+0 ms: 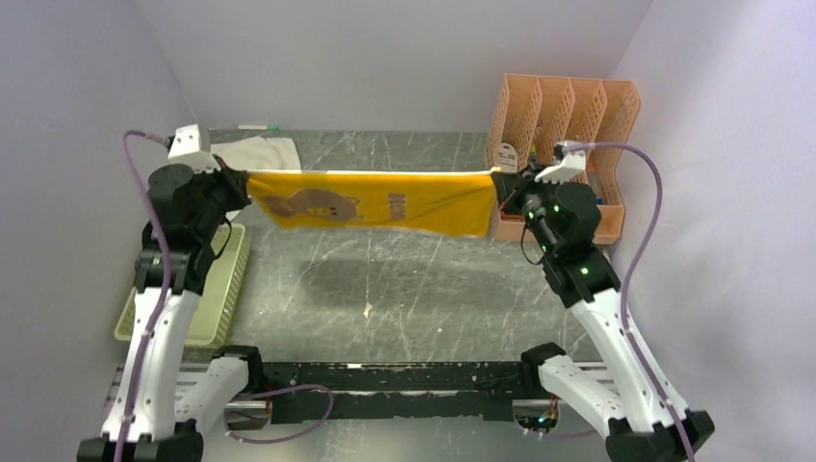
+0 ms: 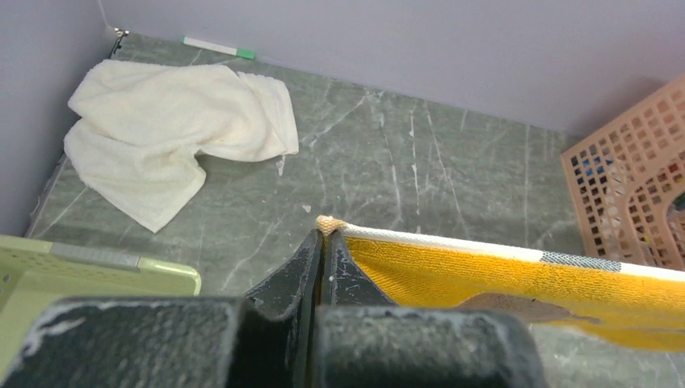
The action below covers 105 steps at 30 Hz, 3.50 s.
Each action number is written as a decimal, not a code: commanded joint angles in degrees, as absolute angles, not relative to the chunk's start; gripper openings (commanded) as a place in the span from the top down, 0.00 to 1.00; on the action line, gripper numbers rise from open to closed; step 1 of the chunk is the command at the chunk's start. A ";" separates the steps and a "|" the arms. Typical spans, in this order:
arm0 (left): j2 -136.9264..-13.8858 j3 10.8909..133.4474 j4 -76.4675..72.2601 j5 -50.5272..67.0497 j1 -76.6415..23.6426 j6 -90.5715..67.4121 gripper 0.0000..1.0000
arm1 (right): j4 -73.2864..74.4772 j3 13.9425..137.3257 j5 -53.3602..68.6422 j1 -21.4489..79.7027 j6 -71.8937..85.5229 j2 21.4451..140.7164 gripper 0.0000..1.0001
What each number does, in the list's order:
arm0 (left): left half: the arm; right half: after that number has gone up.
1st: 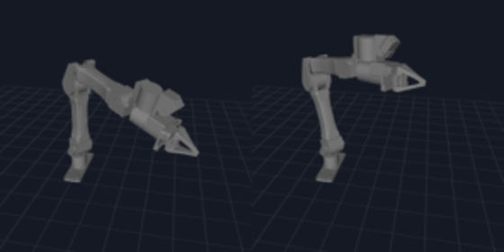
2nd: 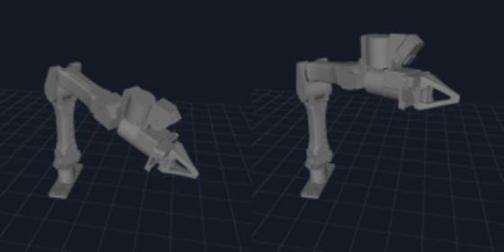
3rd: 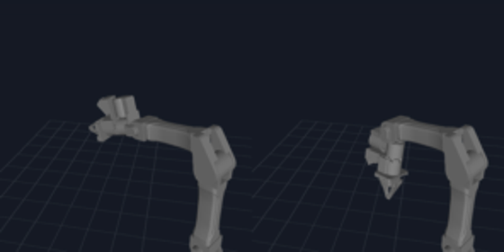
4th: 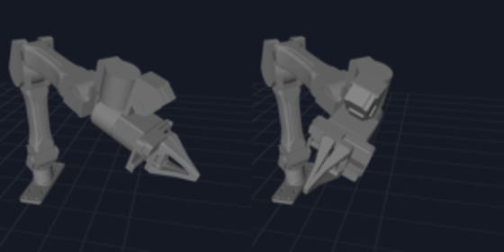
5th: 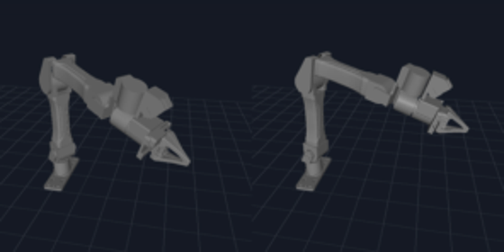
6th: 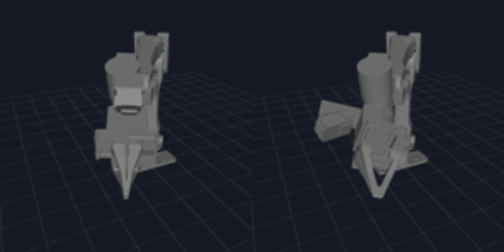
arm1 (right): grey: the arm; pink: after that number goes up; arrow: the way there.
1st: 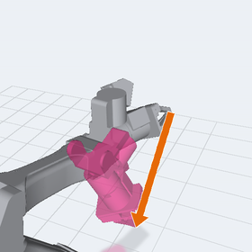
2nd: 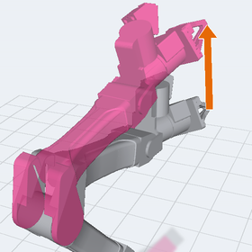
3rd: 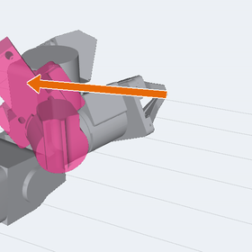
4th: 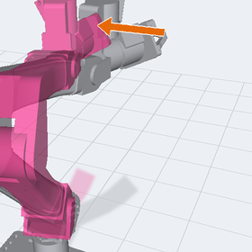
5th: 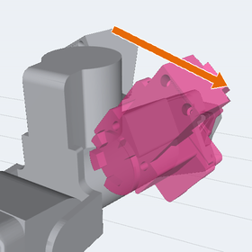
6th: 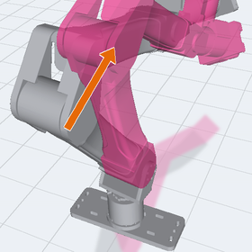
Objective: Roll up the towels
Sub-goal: Flatten out the towel at the center of the board, then fold the towel at the center of the board.
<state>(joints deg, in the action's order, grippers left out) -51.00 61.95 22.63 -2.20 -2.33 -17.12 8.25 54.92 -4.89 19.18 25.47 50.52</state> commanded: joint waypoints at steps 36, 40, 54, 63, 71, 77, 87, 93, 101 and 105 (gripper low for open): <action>-106.05 79.02 10.37 -8.11 -0.43 -15.60 0.93 | -2.27 83.94 9.03 15.39 23.67 116.68 0.58; -110.11 86.12 14.08 -6.99 0.17 -14.60 0.74 | -1.16 87.71 10.73 14.05 21.46 117.68 0.28; -93.38 69.97 12.61 13.96 -1.17 -19.37 0.18 | -9.37 69.19 22.48 14.45 26.12 102.22 0.86; -85.10 47.85 4.46 17.05 -1.32 -31.22 0.43 | -16.57 55.85 27.33 15.82 32.02 99.91 1.00; -79.79 41.05 7.67 8.73 -1.34 -33.36 0.44 | -18.83 47.32 24.70 16.52 34.76 99.61 1.00; -80.70 36.41 7.08 6.45 -1.32 -34.88 0.45 | -12.67 44.63 18.42 16.54 35.32 97.98 1.00; -80.89 31.18 7.64 0.98 -1.32 -40.08 0.58 | -7.80 41.75 13.82 16.35 34.15 95.81 1.00; -77.53 28.06 8.97 0.88 -1.32 -40.87 0.59 | -5.59 40.76 14.40 15.78 38.14 98.90 1.00; -68.19 25.65 16.14 2.51 -1.32 -42.50 0.59 | 1.93 36.27 7.18 14.20 41.53 92.94 1.00; -62.46 24.19 20.11 2.30 -2.15 -43.91 0.59 | 4.83 33.39 6.96 12.02 42.26 87.28 1.00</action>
<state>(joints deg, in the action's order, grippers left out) -66.92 25.69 13.21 3.01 -1.23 -42.09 -4.62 36.95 11.62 14.28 41.54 90.78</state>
